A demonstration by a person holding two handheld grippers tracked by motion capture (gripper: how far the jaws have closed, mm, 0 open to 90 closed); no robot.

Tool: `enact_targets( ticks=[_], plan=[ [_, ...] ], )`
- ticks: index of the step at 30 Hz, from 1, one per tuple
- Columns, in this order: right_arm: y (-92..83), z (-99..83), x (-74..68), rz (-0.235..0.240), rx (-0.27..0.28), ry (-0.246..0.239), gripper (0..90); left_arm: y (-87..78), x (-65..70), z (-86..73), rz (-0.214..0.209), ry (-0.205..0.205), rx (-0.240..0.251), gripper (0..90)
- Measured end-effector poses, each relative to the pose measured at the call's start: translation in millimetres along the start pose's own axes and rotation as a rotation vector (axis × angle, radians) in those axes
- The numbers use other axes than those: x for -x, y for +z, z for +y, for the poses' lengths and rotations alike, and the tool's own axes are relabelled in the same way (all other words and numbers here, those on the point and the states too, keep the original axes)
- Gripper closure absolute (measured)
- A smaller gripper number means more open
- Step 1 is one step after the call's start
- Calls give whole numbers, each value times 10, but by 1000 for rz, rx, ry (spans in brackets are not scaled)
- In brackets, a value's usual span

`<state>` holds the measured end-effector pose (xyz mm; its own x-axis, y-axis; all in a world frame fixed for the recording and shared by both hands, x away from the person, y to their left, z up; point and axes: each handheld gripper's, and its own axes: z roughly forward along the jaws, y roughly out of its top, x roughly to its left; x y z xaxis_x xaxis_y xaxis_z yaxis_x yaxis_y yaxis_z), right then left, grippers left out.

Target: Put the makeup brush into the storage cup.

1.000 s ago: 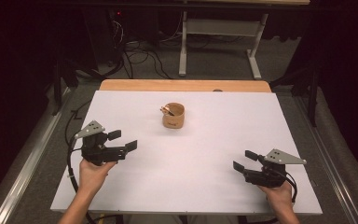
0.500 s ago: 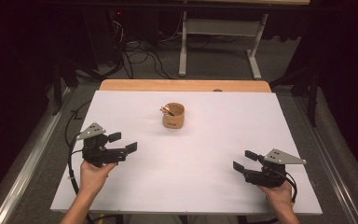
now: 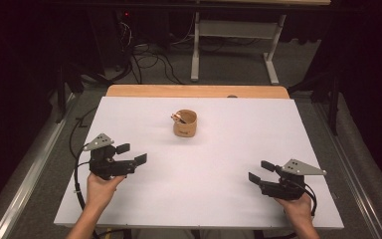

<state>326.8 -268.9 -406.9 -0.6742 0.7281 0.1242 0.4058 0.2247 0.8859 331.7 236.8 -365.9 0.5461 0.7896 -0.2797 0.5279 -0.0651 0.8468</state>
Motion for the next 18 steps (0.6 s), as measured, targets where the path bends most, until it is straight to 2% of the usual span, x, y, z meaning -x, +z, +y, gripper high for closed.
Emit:
enact_targets(
  ticks=[18],
  plan=[
    [2, 0, 0, 0, -2, 1, 322, 99, -10, -80, 2, 0, -30, 184]
  ],
)
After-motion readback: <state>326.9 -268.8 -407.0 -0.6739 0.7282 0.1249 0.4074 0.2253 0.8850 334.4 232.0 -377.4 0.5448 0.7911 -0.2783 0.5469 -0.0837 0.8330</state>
